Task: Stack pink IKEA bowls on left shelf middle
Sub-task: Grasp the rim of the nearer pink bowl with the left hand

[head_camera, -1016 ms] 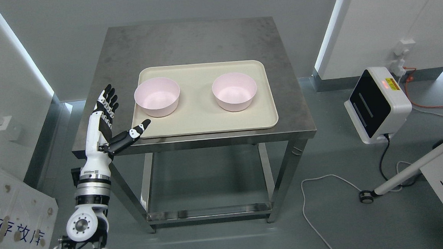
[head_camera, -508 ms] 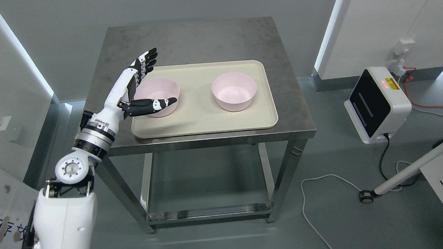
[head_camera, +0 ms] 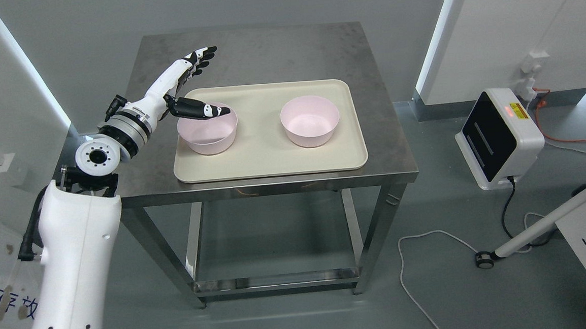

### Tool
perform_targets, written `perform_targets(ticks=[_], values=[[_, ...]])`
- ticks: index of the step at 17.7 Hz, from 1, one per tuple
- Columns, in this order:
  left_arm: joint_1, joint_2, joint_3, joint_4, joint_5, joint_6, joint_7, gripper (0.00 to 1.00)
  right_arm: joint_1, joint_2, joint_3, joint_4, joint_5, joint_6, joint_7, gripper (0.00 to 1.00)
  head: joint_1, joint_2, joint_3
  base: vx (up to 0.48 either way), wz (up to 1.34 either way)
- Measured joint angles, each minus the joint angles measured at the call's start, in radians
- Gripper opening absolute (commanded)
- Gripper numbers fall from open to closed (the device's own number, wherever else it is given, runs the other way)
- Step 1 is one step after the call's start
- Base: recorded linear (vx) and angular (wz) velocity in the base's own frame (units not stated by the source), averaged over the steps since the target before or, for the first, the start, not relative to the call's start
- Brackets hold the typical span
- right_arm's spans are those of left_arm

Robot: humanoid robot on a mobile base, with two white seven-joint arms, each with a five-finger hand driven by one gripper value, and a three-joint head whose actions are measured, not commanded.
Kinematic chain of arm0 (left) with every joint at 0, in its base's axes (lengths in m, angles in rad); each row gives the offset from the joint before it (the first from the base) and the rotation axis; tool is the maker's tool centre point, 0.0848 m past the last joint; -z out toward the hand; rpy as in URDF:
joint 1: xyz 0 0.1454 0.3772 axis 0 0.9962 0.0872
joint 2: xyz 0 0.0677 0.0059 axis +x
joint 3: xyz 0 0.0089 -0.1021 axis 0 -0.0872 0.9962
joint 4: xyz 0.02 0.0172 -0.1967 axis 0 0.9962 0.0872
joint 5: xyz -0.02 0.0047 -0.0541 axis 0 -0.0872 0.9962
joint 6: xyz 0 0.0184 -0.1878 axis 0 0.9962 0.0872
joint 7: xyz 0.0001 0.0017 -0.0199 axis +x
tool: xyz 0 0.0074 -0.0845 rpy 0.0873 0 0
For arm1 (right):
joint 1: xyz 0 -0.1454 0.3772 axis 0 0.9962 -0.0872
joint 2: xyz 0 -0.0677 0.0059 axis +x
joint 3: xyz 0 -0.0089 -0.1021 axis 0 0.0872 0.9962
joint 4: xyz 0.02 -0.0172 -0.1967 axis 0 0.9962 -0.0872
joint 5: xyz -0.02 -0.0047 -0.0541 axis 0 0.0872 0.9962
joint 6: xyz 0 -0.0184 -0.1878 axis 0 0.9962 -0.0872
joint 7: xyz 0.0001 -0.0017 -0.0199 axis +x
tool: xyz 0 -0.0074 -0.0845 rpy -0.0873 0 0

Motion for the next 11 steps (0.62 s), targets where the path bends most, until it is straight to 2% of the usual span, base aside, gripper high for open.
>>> perform_targets(ticks=[3,7,11], values=[[-0.051,0.009,-0.029,0.092,-0.045,0.001,0.000,0.96,0.000,0.000,0.000,0.000,0.000,0.000,0.000,1.00,0.0000,0.000,0.000,0.000,0.00],[-0.090,0.020,-0.058,0.182,-0.081,0.001,-0.005,0.88,0.000,0.000,0.000,0.000,0.000,-0.003,0.000,1.00,0.0000,0.000,0.000,0.000,0.00],[-0.104,0.026,-0.079,0.246,-0.101,0.001,-0.006,0.73,0.000,0.000,0.000,0.000,0.000,-0.004,0.000,1.00,0.0000,0.000,0.000,0.000,0.00]])
